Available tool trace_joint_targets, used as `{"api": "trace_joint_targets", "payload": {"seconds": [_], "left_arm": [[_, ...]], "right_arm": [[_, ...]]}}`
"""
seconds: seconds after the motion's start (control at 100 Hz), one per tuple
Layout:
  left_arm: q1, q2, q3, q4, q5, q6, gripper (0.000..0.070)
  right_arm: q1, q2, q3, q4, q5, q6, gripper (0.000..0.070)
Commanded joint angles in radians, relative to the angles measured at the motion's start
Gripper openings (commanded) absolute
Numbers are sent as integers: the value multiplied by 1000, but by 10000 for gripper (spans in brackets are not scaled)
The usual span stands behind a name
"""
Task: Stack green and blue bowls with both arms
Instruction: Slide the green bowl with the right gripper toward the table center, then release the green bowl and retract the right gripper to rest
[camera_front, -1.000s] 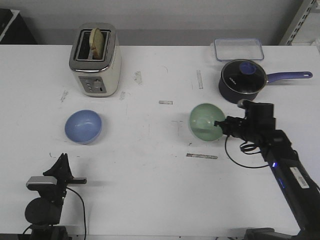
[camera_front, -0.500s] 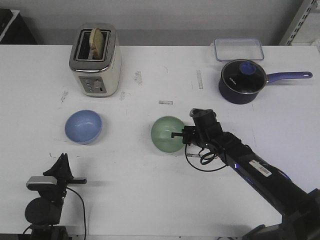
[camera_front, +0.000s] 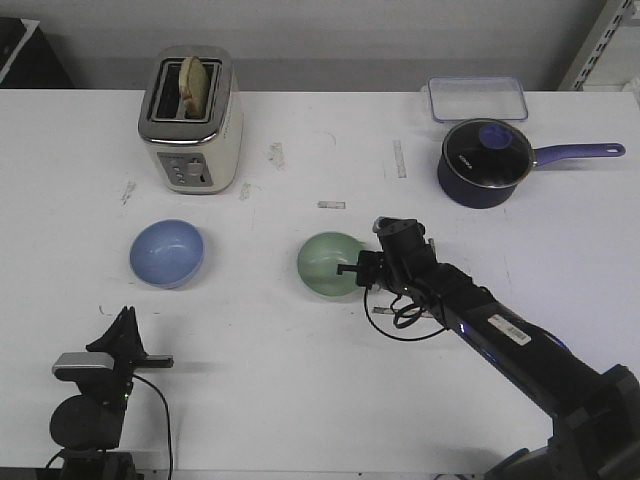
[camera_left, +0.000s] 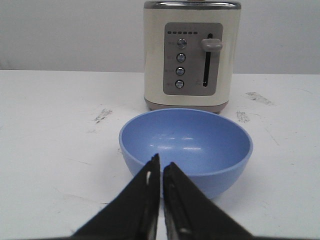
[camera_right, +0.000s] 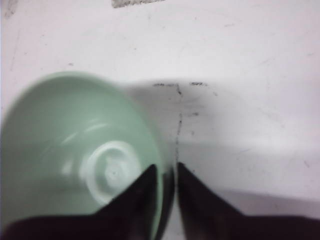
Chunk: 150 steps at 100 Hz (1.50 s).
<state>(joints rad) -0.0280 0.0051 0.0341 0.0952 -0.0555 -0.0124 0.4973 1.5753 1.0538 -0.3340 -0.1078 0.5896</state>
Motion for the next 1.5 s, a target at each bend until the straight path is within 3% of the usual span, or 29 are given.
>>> {"api": "trace_joint_targets", "payload": {"seconds": [0.0,0.08,0.36,0.59,0.68,0.86,1.0,1.22,1.41,1.49], "left_arm": [[2,-2,-21,11,0,11,3],[2,-2,-21,11,0,11,3],[2,-2,-21,11,0,11,3],[2,-2,-21,11,0,11,3],[2,-2,-21,11,0,11,3],[2,-2,-21,11,0,11,3],[2,-2,-21,11,0,11,3],[2,-2,-21,11,0,11,3],[2,-2,-21,11,0,11,3],[2,-2,-21,11,0,11,3]], "right_arm": [[8,11,10,9,3,-6,305],[7,-5,10,10,5,-47,385],[-37,-139,10,4,38,-182,395],[-101,-306,-44,58,161,-483,388],[-161,-375,-108,129,159,-563,305],[-312,-509,-264,287,77,-588,12],[-421,-608,-377,350,28,-582,10],[-533,-780,-565,453,29,-574,10],[-536,-973,-684,447,28,-559,10],[-535,-1048,-696,379,29,-560,10]]}}
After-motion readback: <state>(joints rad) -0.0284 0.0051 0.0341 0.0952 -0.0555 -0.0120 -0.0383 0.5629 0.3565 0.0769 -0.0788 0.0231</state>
